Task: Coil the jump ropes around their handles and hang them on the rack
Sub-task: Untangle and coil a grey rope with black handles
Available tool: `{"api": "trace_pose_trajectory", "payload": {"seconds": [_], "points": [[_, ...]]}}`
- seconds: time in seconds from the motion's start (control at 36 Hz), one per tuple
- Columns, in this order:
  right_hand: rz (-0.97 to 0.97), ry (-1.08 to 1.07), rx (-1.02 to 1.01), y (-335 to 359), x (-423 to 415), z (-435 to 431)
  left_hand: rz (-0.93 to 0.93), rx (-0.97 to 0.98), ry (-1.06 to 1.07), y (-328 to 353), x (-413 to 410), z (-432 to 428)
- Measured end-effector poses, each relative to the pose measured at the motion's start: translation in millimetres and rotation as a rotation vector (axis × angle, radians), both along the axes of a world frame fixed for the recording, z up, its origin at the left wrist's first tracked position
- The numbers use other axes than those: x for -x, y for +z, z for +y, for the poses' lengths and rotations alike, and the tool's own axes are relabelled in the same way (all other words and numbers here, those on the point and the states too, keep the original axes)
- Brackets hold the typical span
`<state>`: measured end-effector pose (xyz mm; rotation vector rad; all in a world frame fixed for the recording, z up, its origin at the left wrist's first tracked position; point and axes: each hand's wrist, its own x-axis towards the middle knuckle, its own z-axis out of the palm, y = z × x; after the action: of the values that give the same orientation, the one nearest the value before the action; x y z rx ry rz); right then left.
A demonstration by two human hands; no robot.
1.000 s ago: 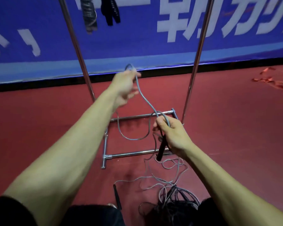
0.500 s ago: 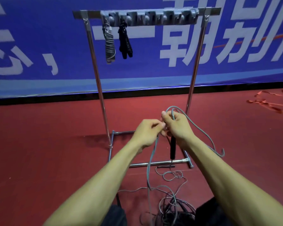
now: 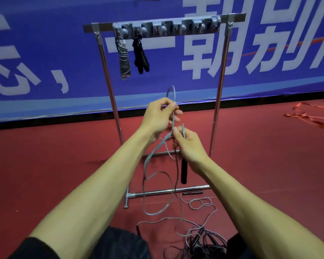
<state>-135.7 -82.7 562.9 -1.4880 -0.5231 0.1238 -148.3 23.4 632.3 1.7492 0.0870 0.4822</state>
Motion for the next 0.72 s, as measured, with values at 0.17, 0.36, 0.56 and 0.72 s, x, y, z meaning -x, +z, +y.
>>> {"api": "trace_pose_trajectory", "payload": {"seconds": [0.17, 0.36, 0.56, 0.72], "points": [[0.019, -0.123, 0.083, -28.1, -11.8, -15.6, -0.02, 0.098, 0.077, 29.7, -15.0, 22.4], [0.012, -0.106, 0.776, -59.9, -25.3, -41.3, -0.144, 0.446, 0.128, 61.4, -21.7, 48.3], [0.41, -0.085, -0.154, -23.9, -20.0, -18.5, -0.061, 0.555, -0.028, 44.5, -29.7, 22.6], [0.033, 0.158, 0.046, 8.9, -6.7, -2.6, -0.012, 0.643, -0.079, 22.8, -38.9, 2.8]]}}
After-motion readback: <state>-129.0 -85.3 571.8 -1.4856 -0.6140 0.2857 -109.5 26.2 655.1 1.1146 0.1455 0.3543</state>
